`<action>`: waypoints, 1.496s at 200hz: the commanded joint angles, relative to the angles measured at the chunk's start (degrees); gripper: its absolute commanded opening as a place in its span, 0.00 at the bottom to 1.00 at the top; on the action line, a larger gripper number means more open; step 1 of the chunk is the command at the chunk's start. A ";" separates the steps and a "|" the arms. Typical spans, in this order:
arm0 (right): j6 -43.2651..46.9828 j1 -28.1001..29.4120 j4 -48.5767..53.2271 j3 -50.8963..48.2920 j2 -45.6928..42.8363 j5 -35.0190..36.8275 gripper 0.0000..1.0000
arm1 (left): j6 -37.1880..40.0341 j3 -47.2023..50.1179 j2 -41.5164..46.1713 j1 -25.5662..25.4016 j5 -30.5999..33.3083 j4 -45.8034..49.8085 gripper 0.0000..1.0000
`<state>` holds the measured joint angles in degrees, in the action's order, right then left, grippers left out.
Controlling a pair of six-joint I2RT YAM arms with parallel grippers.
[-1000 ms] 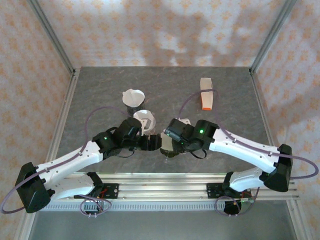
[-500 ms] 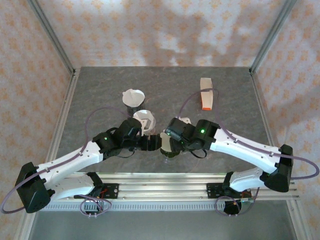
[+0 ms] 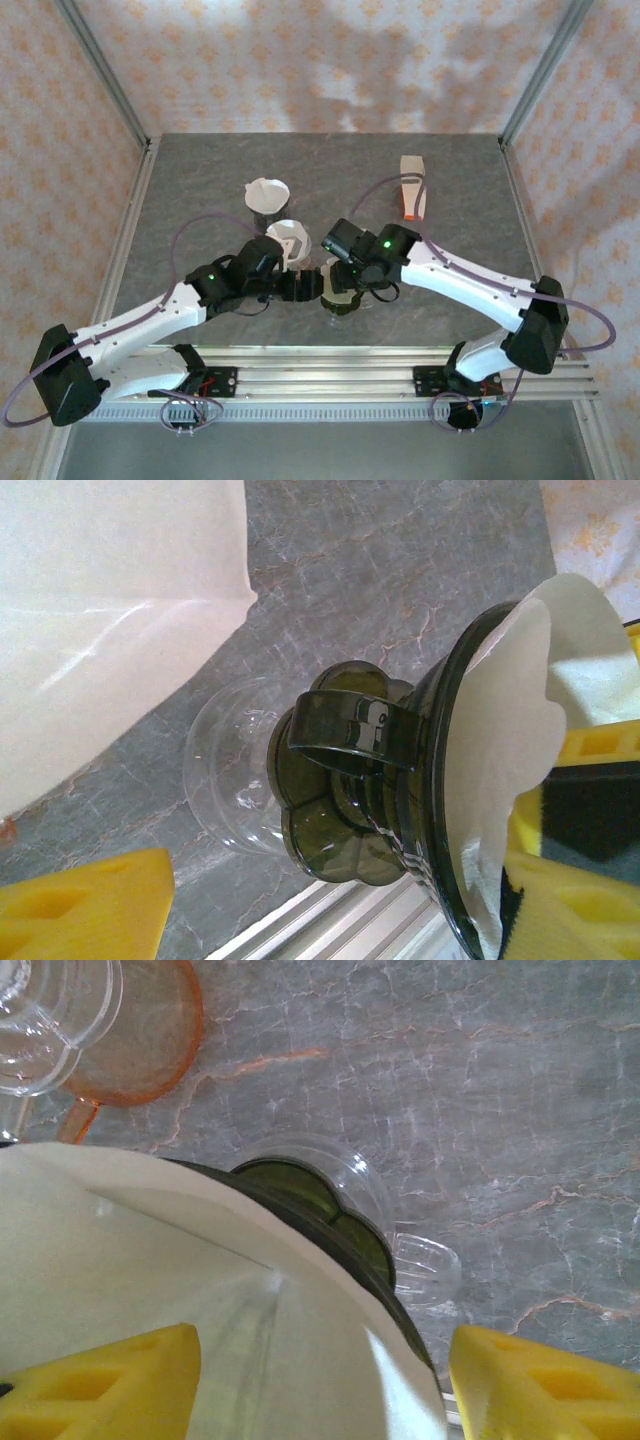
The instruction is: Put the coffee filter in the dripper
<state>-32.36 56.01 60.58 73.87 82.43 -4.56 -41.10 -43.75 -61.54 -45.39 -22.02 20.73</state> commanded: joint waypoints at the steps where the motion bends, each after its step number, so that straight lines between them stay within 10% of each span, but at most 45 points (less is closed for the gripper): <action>1: 1.33 -0.59 0.33 -0.49 -0.11 0.05 0.67 | -0.58 0.94 0.15 -0.47 0.91 -1.13 0.78; 299: 0.93 -1.78 -2.04 -4.43 0.47 1.44 0.67 | -0.82 1.23 -0.67 -0.49 0.72 -1.66 0.78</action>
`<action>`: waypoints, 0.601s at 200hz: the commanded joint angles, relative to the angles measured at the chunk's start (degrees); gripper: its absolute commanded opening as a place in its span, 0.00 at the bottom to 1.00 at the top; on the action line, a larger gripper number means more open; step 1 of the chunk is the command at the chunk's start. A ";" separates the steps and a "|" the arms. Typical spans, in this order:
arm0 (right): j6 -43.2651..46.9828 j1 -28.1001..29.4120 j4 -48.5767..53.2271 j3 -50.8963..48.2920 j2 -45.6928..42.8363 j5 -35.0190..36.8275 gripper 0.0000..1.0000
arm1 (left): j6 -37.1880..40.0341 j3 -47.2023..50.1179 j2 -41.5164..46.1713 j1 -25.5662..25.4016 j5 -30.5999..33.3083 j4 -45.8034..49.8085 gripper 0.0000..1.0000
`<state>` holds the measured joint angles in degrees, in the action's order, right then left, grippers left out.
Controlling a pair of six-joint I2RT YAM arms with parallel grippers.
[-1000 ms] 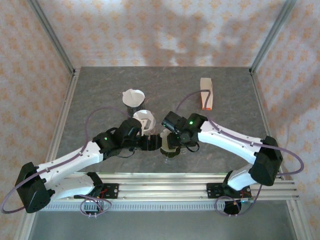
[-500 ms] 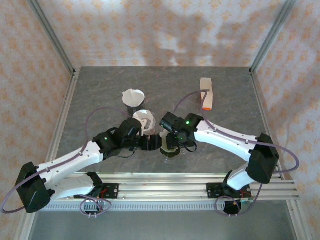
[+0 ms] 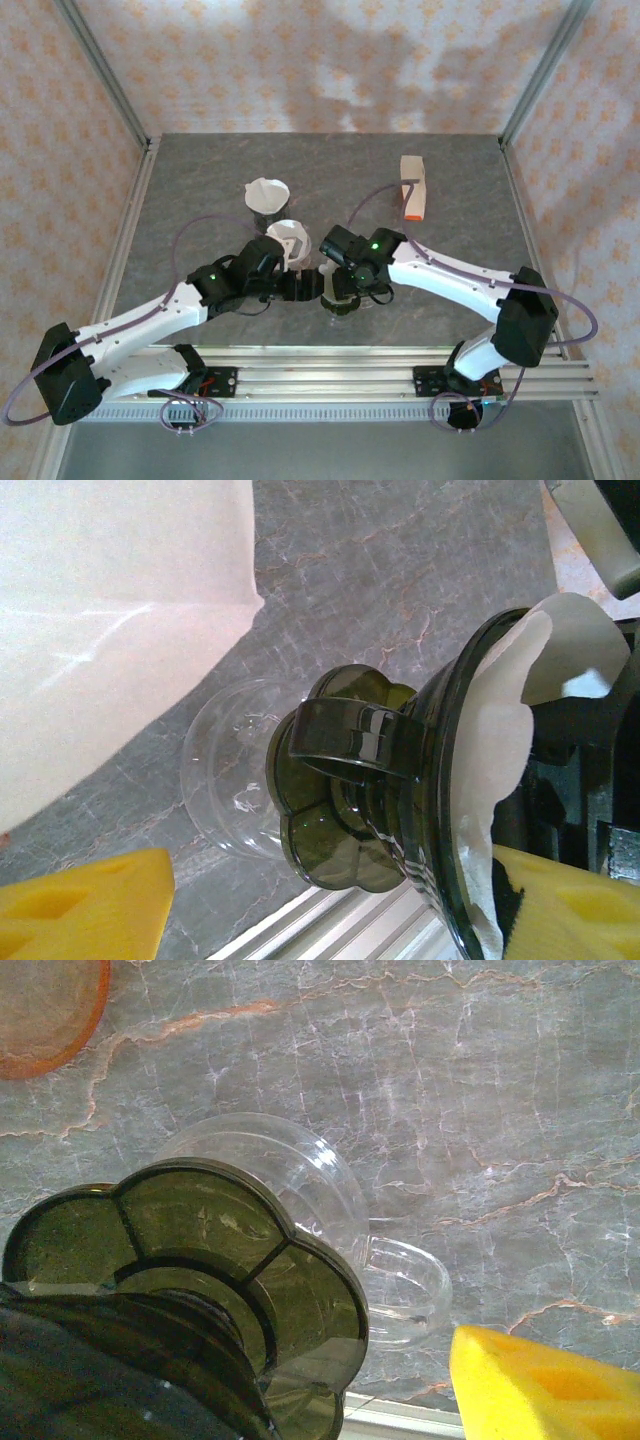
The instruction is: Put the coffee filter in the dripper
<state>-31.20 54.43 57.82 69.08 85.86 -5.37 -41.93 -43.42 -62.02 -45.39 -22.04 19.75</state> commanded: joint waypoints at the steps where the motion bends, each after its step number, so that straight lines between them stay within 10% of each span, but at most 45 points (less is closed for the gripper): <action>1: -0.29 -0.21 0.72 0.31 -3.11 2.22 0.67 | 0.01 0.89 -0.20 -0.49 0.71 -0.67 0.78; 120: -3.12 3.09 4.22 -2.47 -13.99 4.05 0.58 | -0.47 0.90 -0.47 -0.55 0.86 -0.95 0.78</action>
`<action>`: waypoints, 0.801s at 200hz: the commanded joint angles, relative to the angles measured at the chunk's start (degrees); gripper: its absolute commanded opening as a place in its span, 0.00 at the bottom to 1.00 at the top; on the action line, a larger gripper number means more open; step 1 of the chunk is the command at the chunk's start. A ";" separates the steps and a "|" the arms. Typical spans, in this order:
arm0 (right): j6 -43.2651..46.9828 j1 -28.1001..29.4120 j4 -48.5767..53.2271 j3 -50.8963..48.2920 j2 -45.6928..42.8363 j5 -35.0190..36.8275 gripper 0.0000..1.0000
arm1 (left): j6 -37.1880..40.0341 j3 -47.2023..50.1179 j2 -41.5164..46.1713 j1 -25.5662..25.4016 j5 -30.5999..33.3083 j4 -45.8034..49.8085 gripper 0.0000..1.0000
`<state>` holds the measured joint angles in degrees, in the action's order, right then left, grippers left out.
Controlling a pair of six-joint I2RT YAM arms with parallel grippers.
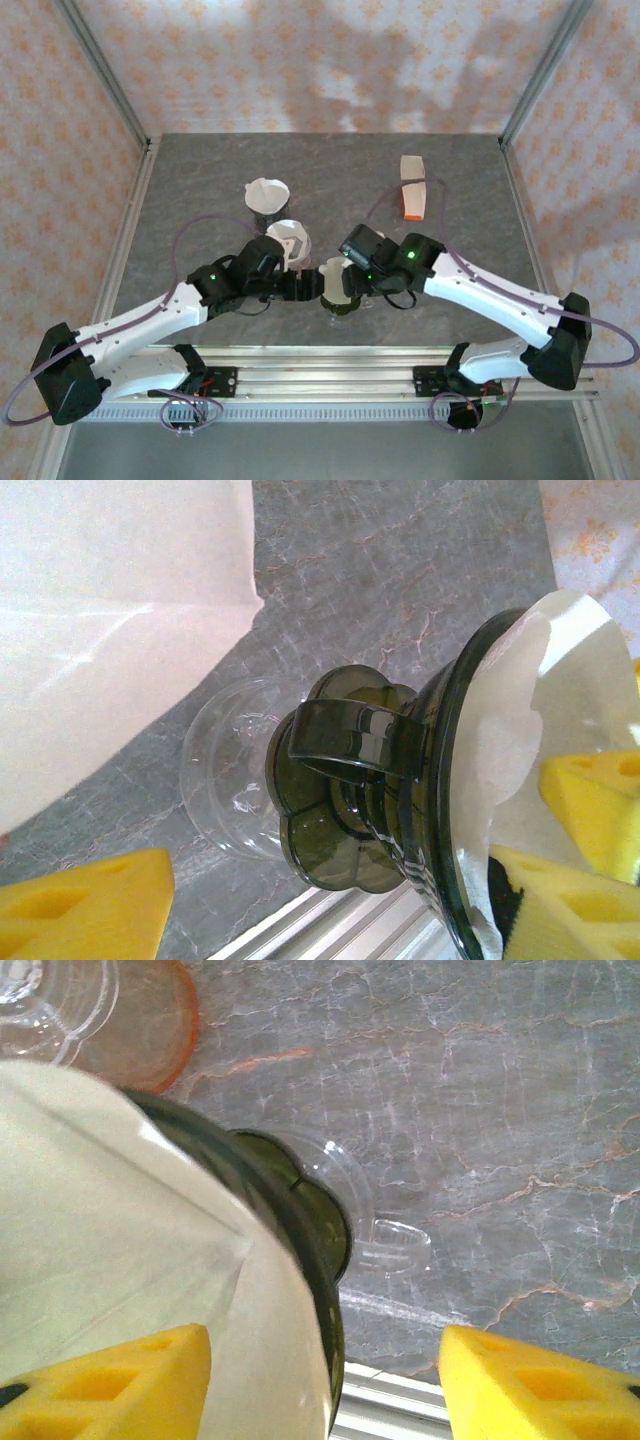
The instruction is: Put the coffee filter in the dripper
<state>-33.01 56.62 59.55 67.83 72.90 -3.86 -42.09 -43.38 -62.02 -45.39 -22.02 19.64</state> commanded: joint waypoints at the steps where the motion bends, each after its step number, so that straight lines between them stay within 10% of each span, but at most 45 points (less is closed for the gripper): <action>1: -1.28 0.97 2.50 -1.22 -1.11 2.54 0.58 | -0.34 0.84 -0.47 -0.55 0.84 -0.84 0.78; 160: -0.86 1.30 2.19 1.40 0.38 3.71 0.61 | -0.45 1.01 -0.28 -0.50 0.78 -0.65 0.78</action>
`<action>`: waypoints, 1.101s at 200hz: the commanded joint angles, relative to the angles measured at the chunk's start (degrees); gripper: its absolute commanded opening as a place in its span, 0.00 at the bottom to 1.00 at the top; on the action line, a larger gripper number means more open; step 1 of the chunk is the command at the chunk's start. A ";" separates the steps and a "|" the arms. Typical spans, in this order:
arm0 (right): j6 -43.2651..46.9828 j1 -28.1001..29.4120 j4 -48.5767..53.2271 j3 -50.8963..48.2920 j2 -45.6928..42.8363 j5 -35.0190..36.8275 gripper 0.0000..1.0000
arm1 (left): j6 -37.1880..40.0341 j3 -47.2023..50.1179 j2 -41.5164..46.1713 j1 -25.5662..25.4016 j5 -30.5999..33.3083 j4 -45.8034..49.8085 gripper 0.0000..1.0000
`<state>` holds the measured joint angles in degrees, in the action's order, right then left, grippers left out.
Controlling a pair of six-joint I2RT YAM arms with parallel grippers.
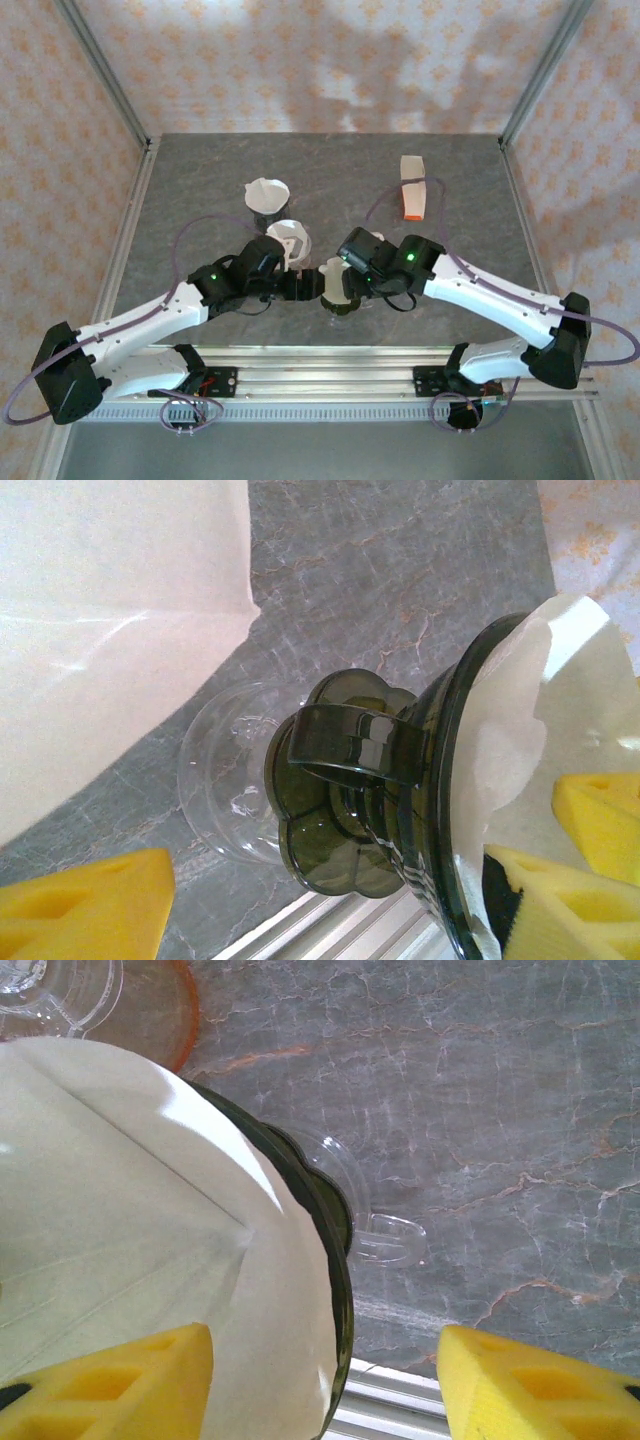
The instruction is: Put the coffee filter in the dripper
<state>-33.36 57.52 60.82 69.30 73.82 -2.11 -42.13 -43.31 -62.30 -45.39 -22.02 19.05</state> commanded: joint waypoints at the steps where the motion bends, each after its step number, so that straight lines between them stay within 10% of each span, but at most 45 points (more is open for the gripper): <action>1: -0.54 0.40 0.90 -0.14 -0.57 1.95 0.61 | -0.41 0.95 0.00 -0.50 0.77 -0.06 0.78; 220: -0.21 0.42 -1.07 -0.30 -4.04 1.20 0.62 | -0.15 1.21 -0.89 -0.49 0.67 -0.75 0.78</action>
<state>-34.39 57.52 59.94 66.94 70.96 -2.33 -42.13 -42.89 -62.52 -45.39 -22.02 18.59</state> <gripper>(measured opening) 0.618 0.775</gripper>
